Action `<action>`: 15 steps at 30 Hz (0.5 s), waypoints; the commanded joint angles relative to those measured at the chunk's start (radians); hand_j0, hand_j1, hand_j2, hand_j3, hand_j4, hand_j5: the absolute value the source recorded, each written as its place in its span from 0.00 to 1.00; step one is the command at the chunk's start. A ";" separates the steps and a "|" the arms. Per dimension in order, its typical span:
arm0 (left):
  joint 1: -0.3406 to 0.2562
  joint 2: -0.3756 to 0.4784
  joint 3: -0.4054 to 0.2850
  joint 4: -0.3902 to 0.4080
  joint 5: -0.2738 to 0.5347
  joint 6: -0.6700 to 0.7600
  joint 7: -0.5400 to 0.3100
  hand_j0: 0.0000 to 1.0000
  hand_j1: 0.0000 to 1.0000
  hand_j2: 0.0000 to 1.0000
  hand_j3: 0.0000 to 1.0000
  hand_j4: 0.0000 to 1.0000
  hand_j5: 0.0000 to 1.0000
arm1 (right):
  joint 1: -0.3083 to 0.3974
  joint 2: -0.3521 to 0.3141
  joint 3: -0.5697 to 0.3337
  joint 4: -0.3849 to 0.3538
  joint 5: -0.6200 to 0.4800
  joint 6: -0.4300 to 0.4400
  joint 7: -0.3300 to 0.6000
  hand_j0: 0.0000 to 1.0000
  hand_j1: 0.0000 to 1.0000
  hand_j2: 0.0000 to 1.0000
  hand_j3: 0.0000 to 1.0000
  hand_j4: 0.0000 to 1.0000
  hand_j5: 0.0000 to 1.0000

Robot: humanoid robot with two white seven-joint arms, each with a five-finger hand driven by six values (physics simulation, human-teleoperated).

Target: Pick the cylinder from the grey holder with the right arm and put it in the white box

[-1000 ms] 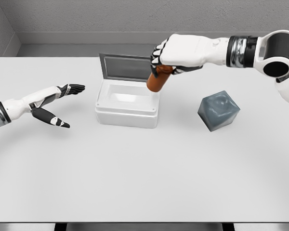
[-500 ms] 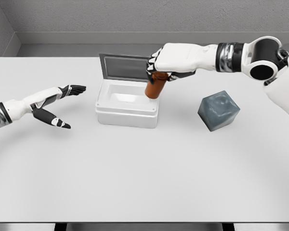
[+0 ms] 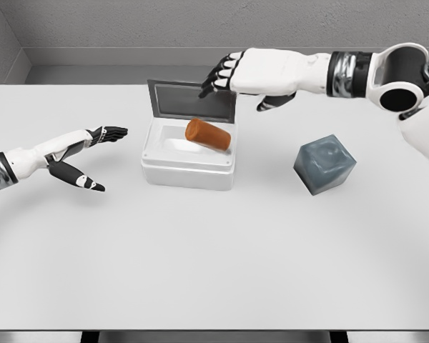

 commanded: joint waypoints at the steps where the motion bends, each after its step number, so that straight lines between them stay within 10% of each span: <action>1: 0.000 0.001 0.003 -0.001 0.008 0.002 0.000 1.00 1.00 1.00 1.00 1.00 1.00 | 0.002 -0.043 -0.059 -0.005 -0.009 0.003 -0.001 1.00 1.00 1.00 1.00 1.00 1.00; 10: -0.003 0.007 0.003 0.005 0.014 0.002 0.000 1.00 1.00 1.00 1.00 1.00 1.00 | 0.130 -0.176 -0.252 0.150 -0.017 0.003 -0.001 1.00 1.00 1.00 1.00 1.00 1.00; 15: -0.081 -0.014 0.015 0.020 0.212 0.002 -0.026 1.00 1.00 1.00 1.00 1.00 1.00 | 0.150 -0.172 -0.238 0.152 -0.015 0.003 -0.001 1.00 1.00 1.00 1.00 1.00 1.00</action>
